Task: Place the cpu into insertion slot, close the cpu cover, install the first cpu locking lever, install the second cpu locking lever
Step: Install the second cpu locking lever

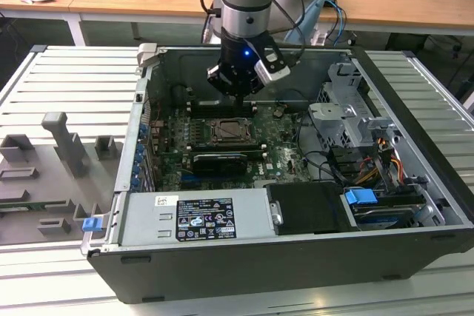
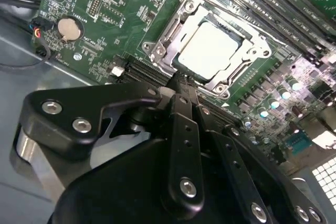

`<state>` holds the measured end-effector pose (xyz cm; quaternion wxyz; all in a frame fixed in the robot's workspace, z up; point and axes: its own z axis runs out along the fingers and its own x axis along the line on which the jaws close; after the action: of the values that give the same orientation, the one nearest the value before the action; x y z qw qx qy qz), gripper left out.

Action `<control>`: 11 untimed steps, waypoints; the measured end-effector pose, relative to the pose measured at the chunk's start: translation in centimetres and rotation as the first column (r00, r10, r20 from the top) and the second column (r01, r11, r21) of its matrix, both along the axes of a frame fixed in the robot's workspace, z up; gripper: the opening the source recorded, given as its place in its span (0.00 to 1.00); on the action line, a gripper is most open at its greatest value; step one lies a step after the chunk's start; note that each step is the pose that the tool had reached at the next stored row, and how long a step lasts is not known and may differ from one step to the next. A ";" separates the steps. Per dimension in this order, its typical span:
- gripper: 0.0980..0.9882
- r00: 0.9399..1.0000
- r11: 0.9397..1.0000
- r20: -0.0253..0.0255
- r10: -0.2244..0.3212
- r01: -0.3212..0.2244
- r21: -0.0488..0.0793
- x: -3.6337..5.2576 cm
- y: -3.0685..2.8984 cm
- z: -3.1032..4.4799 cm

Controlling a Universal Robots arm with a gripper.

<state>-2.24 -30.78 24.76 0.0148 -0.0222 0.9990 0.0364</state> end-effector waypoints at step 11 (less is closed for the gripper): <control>0.01 1.000 1.000 0.000 0.000 0.000 0.000 -0.01 -4.03 -0.49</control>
<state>-2.25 -34.81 24.27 0.0147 -0.0222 0.9990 0.0365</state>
